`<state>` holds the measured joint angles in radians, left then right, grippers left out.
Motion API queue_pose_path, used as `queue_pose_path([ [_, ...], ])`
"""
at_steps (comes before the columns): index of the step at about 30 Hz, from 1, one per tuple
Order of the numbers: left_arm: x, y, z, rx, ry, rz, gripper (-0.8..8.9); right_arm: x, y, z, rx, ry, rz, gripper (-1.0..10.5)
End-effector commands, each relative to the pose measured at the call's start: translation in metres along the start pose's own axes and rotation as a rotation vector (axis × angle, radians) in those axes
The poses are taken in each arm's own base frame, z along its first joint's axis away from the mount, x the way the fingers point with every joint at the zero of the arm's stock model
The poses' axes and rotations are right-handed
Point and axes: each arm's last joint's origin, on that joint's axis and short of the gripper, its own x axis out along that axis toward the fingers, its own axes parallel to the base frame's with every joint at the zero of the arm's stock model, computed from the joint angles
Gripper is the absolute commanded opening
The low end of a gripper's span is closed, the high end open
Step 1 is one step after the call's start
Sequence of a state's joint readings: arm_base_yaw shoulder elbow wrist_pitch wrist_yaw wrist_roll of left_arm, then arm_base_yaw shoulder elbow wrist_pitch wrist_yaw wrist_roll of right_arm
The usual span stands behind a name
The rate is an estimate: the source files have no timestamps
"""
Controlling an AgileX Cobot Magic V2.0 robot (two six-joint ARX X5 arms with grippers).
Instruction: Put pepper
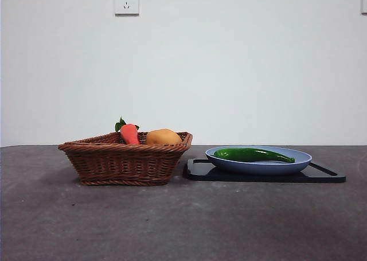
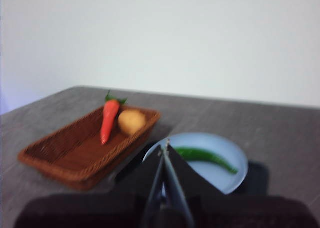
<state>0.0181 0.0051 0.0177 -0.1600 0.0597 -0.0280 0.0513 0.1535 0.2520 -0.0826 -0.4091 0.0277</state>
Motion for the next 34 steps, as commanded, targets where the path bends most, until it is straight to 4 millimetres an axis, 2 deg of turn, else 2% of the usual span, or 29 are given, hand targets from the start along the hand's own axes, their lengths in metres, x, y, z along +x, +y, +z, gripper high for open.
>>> queue_pose_path([
  [1, 0.001, 0.000, -0.002, -0.011, -0.003, 0.005, 0.08, 0.001, 0.001, -0.016, 0.017, -0.012, -0.003, 0.1],
  [5, 0.001, 0.000, -0.002, -0.011, -0.003, 0.005, 0.08, 0.003, 0.001, -0.039, 0.032, 0.018, -0.020, 0.1],
  [15, 0.001, 0.001, -0.002, -0.010, -0.003, 0.006, 0.08, 0.004, 0.001, -0.067, 0.046, 0.048, -0.054, 0.1],
  [22, 0.001, 0.001, -0.002, -0.010, -0.003, 0.006, 0.08, 0.003, 0.000, -0.078, 0.073, 0.156, -0.084, 0.1],
  [34, 0.001, 0.001, -0.002, -0.011, -0.003, 0.006, 0.08, 0.003, 0.000, -0.078, 0.102, 0.154, -0.086, 0.1],
])
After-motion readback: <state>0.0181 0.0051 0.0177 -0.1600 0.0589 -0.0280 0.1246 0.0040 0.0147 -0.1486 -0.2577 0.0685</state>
